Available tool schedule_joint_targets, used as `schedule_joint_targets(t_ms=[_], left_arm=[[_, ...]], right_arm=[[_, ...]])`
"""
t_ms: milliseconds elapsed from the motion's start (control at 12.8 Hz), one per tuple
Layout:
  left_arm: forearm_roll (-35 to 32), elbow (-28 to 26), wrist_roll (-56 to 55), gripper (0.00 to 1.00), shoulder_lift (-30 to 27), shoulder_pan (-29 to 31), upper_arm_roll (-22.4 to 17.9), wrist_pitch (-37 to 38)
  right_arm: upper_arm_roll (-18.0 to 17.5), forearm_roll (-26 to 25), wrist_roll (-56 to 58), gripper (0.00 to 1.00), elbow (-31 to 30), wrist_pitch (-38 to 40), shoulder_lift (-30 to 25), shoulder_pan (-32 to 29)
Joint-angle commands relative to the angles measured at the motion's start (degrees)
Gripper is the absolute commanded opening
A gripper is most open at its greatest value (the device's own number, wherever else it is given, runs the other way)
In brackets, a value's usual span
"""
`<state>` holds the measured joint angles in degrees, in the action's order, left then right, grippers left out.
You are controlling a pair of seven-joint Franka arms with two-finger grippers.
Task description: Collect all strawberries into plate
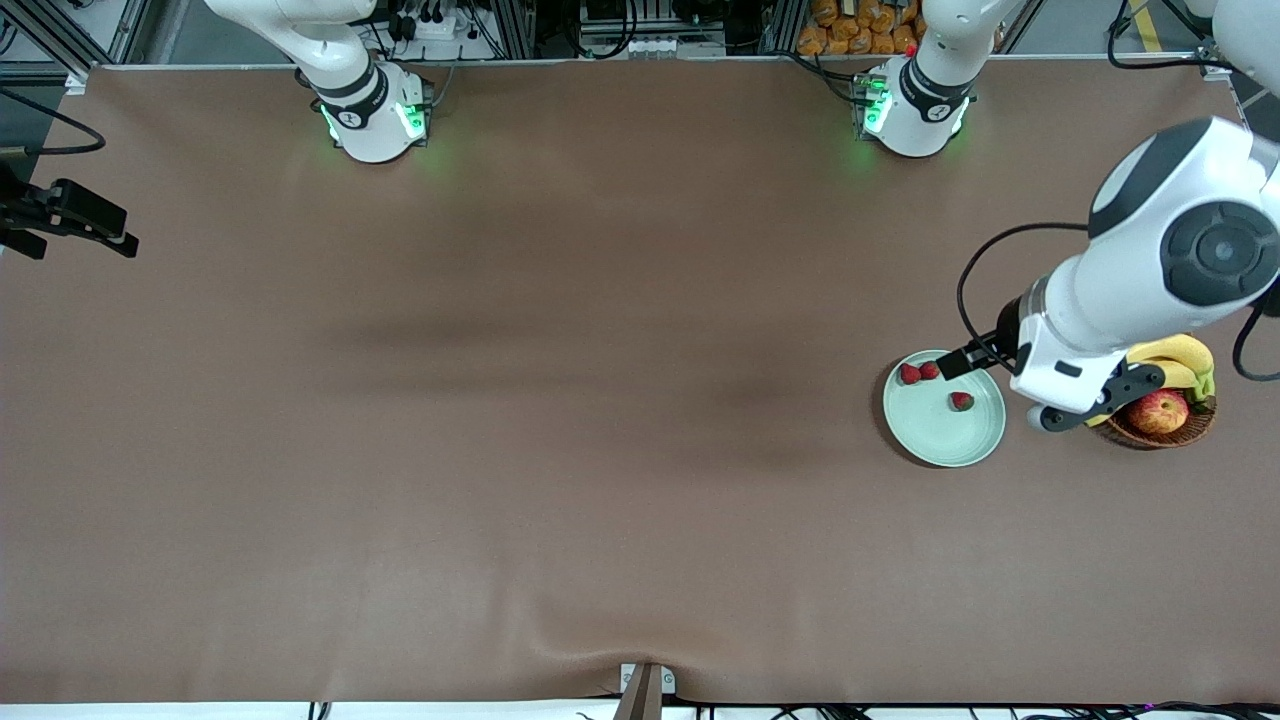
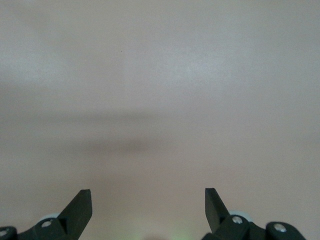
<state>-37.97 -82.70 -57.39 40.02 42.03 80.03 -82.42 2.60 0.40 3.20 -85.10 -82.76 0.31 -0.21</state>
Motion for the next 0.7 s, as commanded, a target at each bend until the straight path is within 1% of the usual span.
schedule_joint_targets(t_ms=[0,156,234,390,624], left_arm=[[-0.9,0.2,1.6,1.00,-4.7,-0.9,0.2,1.0],[-0.8,0.7,3.0,1.00,-4.7,-2.6,-0.3,0.8],[-0.8,1.7,6.0,1.00,-5.6,-4.4,-1.2,0.8],[0.3,2.9,12.5,1.00,-9.3,-8.8,-7.5,0.8],[4.5,5.3,15.5,1.00,-12.5,-14.9,-14.8,0.8]], right_arm=[[0.2,-0.5,-0.7,1.00,0.8,0.4,0.1,0.7],[0.2,-0.5,-0.7,1.00,0.8,0.4,0.1,0.7],[0.2,-0.5,-0.7,1.00,0.8,0.4,0.1,0.7],[0.2,-0.5,-0.7,1.00,0.8,0.4,0.1,0.7],[0.2,-0.5,-0.7,1.00,0.8,0.4,0.1,0.7]])
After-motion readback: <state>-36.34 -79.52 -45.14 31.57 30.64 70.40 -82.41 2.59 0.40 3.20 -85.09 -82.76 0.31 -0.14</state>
